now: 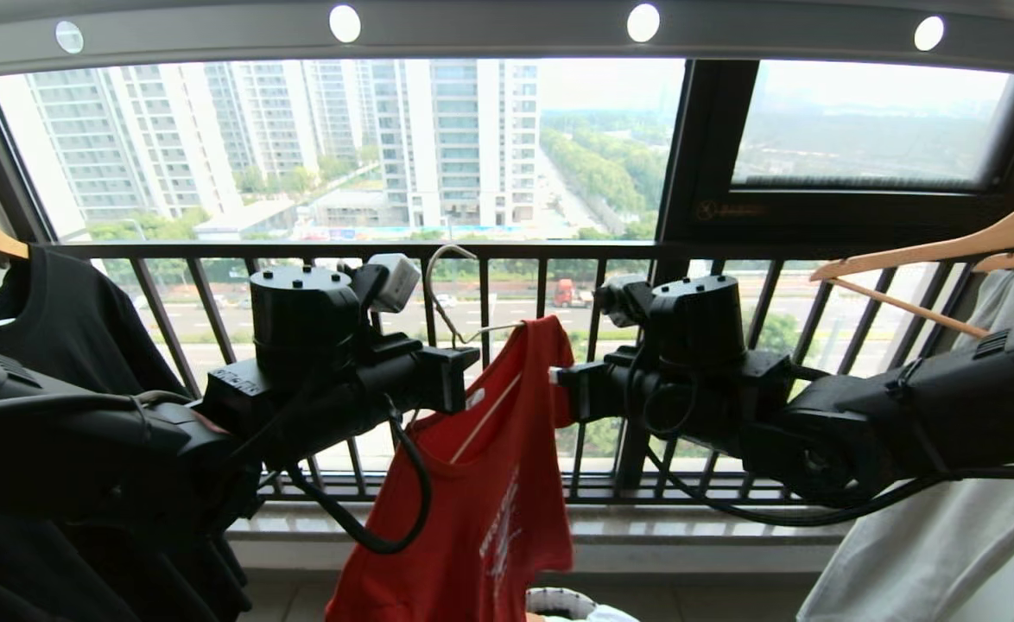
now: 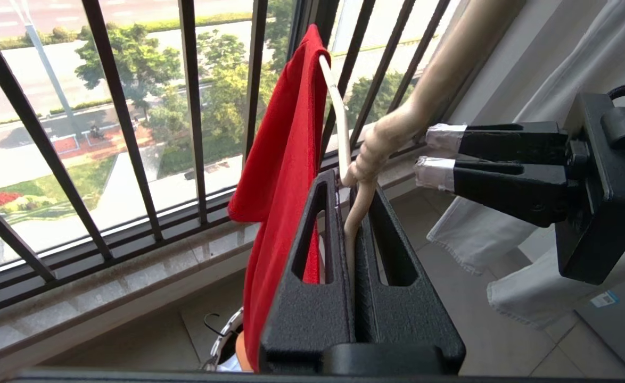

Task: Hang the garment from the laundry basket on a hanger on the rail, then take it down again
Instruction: Take the clothes off the clothes rack

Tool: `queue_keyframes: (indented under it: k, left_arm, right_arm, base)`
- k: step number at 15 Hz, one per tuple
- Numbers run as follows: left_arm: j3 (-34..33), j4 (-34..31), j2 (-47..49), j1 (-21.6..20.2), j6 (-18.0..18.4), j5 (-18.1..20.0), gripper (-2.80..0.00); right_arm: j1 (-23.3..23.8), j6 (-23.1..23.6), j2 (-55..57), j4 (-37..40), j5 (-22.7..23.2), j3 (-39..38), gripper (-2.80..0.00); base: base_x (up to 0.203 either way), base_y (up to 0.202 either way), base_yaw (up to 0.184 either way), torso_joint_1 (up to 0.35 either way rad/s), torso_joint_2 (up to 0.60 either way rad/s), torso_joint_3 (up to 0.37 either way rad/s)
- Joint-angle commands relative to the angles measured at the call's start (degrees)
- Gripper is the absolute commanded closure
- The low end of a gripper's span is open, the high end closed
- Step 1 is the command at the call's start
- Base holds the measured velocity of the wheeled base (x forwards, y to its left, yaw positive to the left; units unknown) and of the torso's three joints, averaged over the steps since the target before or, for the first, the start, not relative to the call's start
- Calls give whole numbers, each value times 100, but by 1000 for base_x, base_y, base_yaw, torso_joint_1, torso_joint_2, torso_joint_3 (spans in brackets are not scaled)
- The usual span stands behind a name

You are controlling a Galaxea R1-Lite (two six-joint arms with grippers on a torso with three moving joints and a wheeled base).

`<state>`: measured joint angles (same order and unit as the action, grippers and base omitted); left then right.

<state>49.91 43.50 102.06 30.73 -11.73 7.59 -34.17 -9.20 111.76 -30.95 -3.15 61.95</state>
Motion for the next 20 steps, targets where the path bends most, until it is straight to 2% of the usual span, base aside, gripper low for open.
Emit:
queue_keyframes:
  k: [1, 3, 7, 8, 11, 14, 18, 20]
  left_arm:
    - [19, 27, 8, -6, -47, -4, 0]
    - [28, 27, -23, 16, -88, -30, 0]
    - [80, 27, -63, 222, -110, -425, 0]
    - [80, 27, -71, 256, -117, -441, 0]
    - [104, 27, -159, 388, -126, -703, 0]
    - [80, 27, -281, 477, -126, -716, 0]
    - [63, 27, -318, 530, -128, -716, 0]
    - [63, 27, -318, 539, -119, -733, 0]
  right_arm:
    - [-81, -6, 112, -60, -117, 1, -280]
    - [-216, -11, 135, -100, -378, 34, -280]
    - [-538, 26, 553, -607, -1736, 399, -280]
    - [-576, 40, 623, -729, -1906, 461, -280]
    - [-582, 41, 692, -763, -2110, 610, -280]
    - [-566, 41, 803, -812, -2240, 710, -280]
    - [-541, 154, 883, -1254, -2434, 777, -280]
    - [-392, 245, 891, -1283, -2479, 841, -280]
  base:
    - [0, 0, 0, 0, 0, 0]
    - [0, 0, 0, 0, 0, 0]
    - [0, 0, 0, 0, 0, 0]
    - [0, 0, 0, 0, 0, 0]
    - [0, 0, 0, 0, 0, 0]
    - [0, 0, 0, 0, 0, 0]
    - [0, 0, 0, 0, 0, 0]
    - [0, 0, 0, 0, 0, 0]
